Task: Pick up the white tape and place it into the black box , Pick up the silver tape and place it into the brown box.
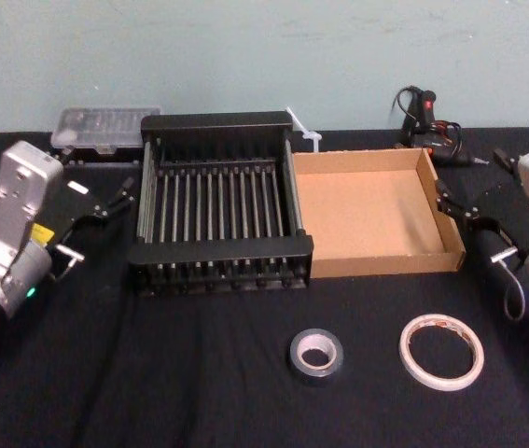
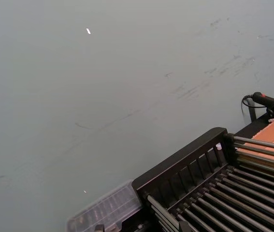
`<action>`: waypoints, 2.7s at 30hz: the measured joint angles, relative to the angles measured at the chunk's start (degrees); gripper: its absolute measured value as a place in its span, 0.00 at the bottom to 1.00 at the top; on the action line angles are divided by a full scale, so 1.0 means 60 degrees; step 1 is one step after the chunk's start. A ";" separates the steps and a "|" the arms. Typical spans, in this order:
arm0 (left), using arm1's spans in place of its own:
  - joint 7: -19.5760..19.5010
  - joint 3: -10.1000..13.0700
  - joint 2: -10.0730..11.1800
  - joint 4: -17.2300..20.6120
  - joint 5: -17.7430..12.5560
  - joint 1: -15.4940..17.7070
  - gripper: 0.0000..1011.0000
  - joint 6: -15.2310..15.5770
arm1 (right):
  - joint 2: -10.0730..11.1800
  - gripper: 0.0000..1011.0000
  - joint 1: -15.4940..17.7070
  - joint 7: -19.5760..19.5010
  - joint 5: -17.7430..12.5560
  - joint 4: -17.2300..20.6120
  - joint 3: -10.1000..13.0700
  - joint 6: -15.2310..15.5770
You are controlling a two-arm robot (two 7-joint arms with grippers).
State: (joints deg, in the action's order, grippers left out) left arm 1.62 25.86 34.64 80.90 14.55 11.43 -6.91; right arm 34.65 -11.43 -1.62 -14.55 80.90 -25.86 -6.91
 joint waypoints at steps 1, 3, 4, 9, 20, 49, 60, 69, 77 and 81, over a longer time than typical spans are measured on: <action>0.0000 0.0001 0.0000 0.0000 0.0000 0.0001 0.99 0.0000 | 0.0000 0.99 0.0000 0.0000 0.0000 0.0000 0.0000 0.0000; 0.0000 0.0000 0.0000 0.0000 0.0000 0.0000 0.99 0.0000 | 0.0000 0.99 0.0000 0.0000 0.0000 0.0000 0.0000 0.0000; 0.0000 0.0000 0.0000 0.0000 0.0000 0.0000 0.99 0.0000 | 0.0000 0.99 0.0000 0.0001 0.0000 0.0000 0.0000 0.0000; 0.0000 0.0000 0.0000 0.0000 0.0000 0.0000 0.99 0.0000 | -0.0001 0.99 0.0000 0.0000 0.0000 0.0000 0.0000 0.0000; -0.0001 0.0000 0.0000 0.0000 0.0000 0.0000 0.99 0.0000 | -0.0001 0.99 0.0000 0.0000 0.0000 0.0000 0.0000 0.0000; 0.0000 0.0000 0.0000 0.0000 -0.0001 0.0000 0.99 0.0000 | 0.0131 0.99 0.0289 0.0323 -0.0251 0.0499 0.0370 0.0274; 0.0000 0.0000 0.0000 0.0000 0.0000 0.0000 0.99 0.0000 | 0.0757 0.99 0.1152 0.1120 -0.1333 0.1901 0.1238 0.1482; 0.0000 0.0000 0.0000 0.0000 0.0000 0.0000 0.99 0.0000 | 0.1519 0.99 0.2148 0.1846 -0.2038 0.3031 0.1926 0.2392; 0.0000 0.0000 0.0000 0.0000 0.0000 0.0000 0.99 0.0000 | 0.2028 0.99 0.3090 0.2420 -0.2494 0.3670 0.2469 0.3008; 0.0000 0.0000 0.0000 0.0000 0.0000 0.0000 0.99 0.0000 | 0.2117 0.99 0.3320 0.2655 -0.2602 0.3773 0.2573 0.3230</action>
State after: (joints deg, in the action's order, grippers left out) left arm 1.62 25.86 34.65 80.90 14.55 11.43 -6.91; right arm 47.35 8.49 14.31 -30.16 103.54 -10.43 12.47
